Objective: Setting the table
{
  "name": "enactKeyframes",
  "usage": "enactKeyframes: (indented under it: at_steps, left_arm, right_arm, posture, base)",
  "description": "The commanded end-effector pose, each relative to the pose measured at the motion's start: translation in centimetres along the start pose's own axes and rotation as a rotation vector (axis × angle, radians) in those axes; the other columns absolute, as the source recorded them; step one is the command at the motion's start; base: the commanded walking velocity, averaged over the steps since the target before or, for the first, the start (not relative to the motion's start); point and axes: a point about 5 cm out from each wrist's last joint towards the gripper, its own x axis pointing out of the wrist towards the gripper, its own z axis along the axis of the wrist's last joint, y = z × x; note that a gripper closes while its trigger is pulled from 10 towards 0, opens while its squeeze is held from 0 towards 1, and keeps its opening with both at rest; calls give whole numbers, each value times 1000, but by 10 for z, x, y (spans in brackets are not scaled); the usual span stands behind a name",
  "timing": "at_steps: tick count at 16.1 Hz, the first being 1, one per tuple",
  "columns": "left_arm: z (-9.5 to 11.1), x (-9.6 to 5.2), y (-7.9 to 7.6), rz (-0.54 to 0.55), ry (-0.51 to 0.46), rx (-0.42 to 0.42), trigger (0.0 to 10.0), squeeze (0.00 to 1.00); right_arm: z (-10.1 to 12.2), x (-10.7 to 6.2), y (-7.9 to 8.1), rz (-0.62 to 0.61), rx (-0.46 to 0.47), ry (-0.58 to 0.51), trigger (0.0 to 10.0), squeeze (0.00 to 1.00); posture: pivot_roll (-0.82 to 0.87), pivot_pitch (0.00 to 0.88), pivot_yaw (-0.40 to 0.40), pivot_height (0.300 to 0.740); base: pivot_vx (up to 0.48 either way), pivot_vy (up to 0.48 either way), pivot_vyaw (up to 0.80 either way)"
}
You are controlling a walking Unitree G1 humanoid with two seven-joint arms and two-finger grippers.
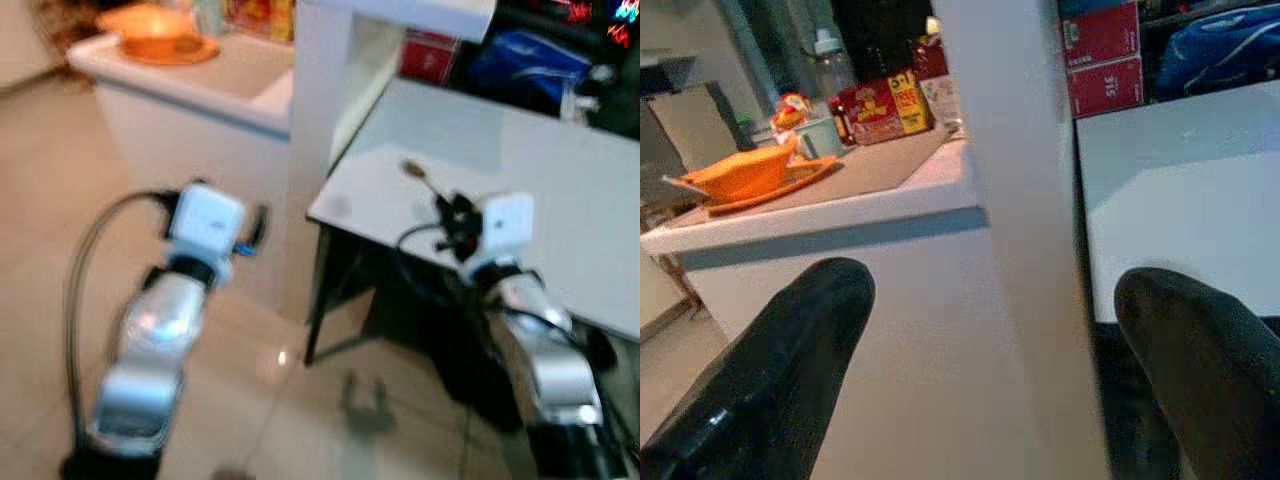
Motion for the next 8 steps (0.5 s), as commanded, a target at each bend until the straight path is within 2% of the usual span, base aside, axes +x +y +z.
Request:
enactKeyframes:
  at_steps: [1, 4, 8]
  left_arm:
    - [2, 0, 8, 27, -3, 19, 10000, 0]
    - [1, 0, 11, 40, 2, 24, 10000, 0]
    - [-1, 0, 16, 65, 12, 36, 10000, 0]
  right_arm:
    - [5, 4, 3, 7, 20, -21, 10000, 0]
    - [3, 14, 13, 21, 64, -16, 10000, 0]
    - [-2, 22, 23, 43, 100, 15, 10000, 0]
  posture:
    - [54, 0, -82, 740]
    - [61, 0, -82, 740]
    - [69, 0, -84, 740]
  base:
    - [0, -480, 800]
    - [0, -480, 800]
    - [0, -480, 0]
